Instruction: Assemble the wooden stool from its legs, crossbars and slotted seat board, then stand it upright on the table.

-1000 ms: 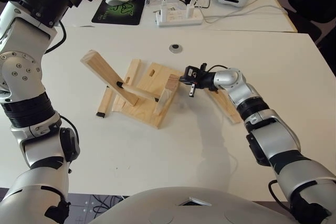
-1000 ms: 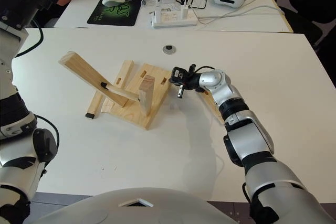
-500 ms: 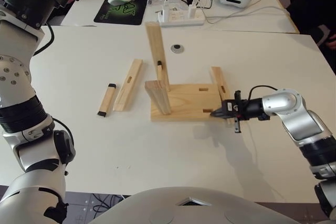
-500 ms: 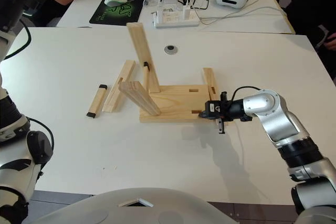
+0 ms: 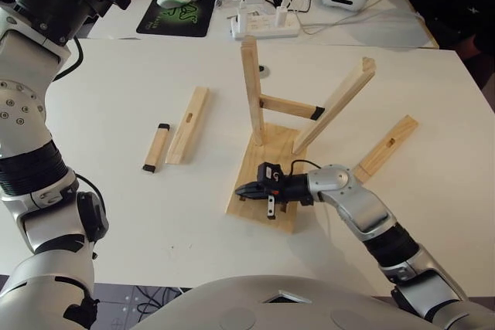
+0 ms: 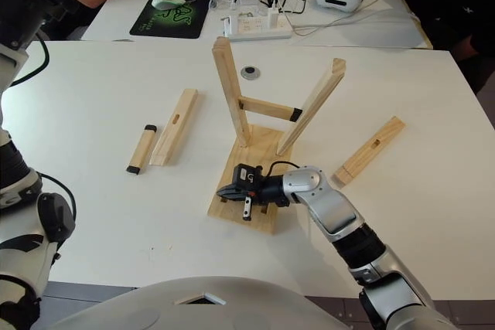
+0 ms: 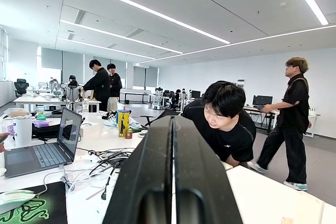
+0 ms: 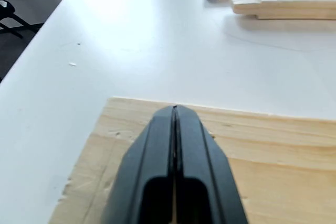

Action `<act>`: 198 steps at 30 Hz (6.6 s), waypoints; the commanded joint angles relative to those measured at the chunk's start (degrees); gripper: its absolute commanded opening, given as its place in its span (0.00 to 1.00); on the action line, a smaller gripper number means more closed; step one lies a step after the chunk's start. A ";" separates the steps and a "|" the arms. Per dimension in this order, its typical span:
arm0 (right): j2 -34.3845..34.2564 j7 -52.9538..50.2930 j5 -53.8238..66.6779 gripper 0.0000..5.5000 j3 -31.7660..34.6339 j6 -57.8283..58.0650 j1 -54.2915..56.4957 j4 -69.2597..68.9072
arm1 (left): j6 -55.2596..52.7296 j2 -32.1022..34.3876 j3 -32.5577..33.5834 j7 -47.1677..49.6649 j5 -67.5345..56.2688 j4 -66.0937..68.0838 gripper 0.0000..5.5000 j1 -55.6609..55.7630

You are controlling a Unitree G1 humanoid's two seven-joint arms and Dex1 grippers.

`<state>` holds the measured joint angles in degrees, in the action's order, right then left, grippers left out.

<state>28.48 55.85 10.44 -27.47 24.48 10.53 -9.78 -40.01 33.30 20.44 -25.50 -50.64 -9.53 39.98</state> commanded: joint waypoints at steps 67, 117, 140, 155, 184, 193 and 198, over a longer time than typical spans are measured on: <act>-12.15 -33.13 -17.89 0.00 8.71 2.28 10.65 37.60 | -0.42 -1.66 0.77 3.84 -1.05 -4.82 0.00 -4.00; 8.58 -11.90 -5.36 0.00 16.12 13.09 -5.40 -5.50 | -1.04 -0.22 3.41 7.52 -3.71 -9.44 0.00 -7.05; -6.32 -51.45 -6.98 0.47 39.11 37.69 -1.48 -16.50 | 0.30 -2.68 6.04 12.92 -6.08 -15.02 0.00 -14.09; -22.45 -60.74 -5.98 0.61 54.68 49.47 1.03 -13.11 | -0.41 -2.03 3.82 12.13 -6.91 -12.21 0.00 -12.11; -25.46 -48.93 1.60 0.38 34.17 67.70 -4.82 -22.15 | 3.75 -0.29 4.76 15.76 -0.33 -8.80 0.00 -8.31; -25.70 -50.02 0.83 0.43 31.99 65.19 -4.45 -23.01 | 1.88 1.23 4.21 15.24 4.67 -9.84 0.00 -18.00; -24.57 -50.03 0.68 0.55 33.15 63.92 -4.59 -24.41 | 1.41 -0.13 3.43 15.27 6.84 -11.34 0.00 -22.50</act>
<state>2.72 6.18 11.68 4.86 88.34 6.49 -33.93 -37.88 33.46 24.51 -10.23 -44.54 -19.55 19.01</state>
